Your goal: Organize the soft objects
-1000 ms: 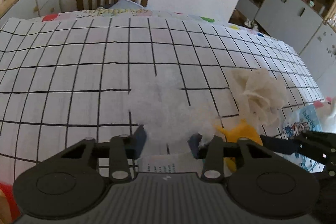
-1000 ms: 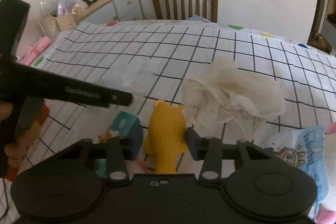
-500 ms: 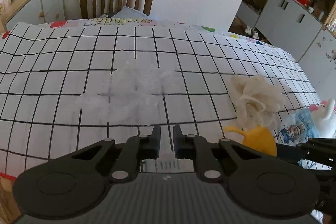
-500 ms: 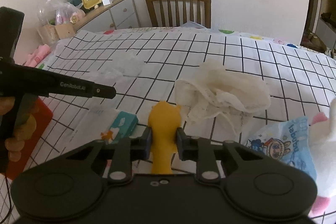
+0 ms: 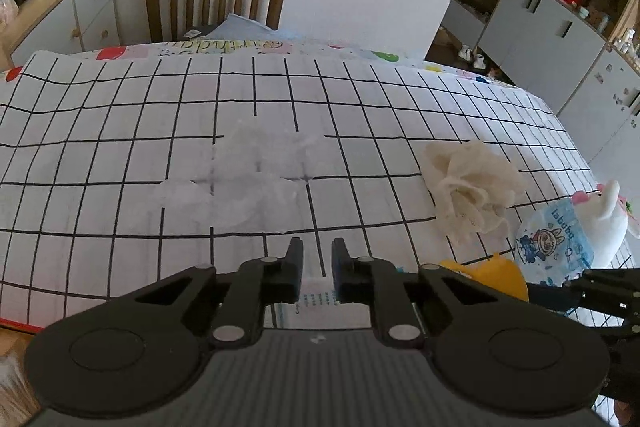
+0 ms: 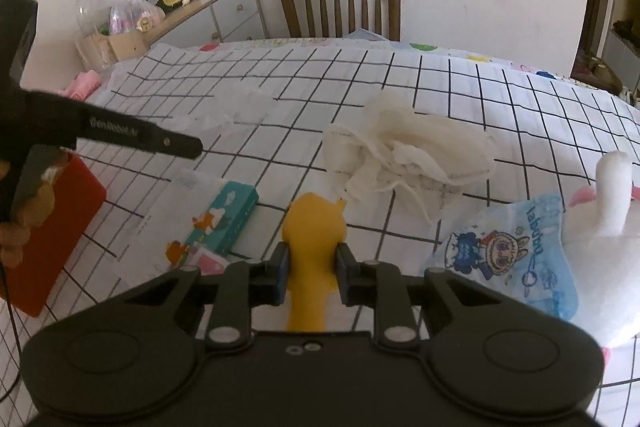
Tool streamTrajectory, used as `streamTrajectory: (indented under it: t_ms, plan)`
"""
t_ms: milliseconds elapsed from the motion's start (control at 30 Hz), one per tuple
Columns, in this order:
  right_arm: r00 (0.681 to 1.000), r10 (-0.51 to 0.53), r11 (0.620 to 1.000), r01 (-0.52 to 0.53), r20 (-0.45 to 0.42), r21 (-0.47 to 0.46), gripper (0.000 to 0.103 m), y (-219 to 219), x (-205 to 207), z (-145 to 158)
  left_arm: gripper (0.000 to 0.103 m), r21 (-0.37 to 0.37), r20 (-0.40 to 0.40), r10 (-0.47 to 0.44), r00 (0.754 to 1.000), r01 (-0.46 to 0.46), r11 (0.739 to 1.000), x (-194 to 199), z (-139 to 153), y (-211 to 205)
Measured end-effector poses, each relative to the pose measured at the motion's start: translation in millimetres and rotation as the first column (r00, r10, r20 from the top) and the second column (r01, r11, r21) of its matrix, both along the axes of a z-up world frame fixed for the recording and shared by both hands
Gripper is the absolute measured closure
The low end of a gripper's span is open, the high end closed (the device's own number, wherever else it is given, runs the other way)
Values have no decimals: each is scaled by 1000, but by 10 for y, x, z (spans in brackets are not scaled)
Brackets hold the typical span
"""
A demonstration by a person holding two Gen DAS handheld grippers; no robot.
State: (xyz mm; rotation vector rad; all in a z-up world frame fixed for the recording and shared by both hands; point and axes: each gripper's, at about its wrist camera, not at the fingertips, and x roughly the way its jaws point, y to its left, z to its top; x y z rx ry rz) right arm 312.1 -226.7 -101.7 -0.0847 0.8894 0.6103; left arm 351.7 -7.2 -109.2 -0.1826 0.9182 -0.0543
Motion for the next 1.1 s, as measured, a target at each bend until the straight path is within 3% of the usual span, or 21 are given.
streamTrajectory:
  t_ms: [33, 133, 400, 700, 1100]
  plan:
    - [1000, 4, 1000, -4, -4, -2, 79, -5, -6, -10, 73, 6, 3, 5, 1000, -5, 1000, 5, 7, 6]
    - [1000, 11, 1000, -11, -7, -7, 78, -6, -7, -35, 16, 3, 24, 16, 1000, -16, 1000, 11, 38, 32]
    - [999, 27, 1000, -27, -17, -2, 77, -6, 19, -87, 15, 41, 46, 60, 997, -62, 997, 323, 76, 79]
    - [999, 46, 999, -46, -22, 10, 76, -40, 53, -101, 15, 76, 6, 123, 992, -124, 989, 764, -182, 149]
    - [999, 45, 999, -45, -17, 8, 75, -32, 33, -130, 18, 151, 3, 143, 990, -142, 978, 853, -415, 119]
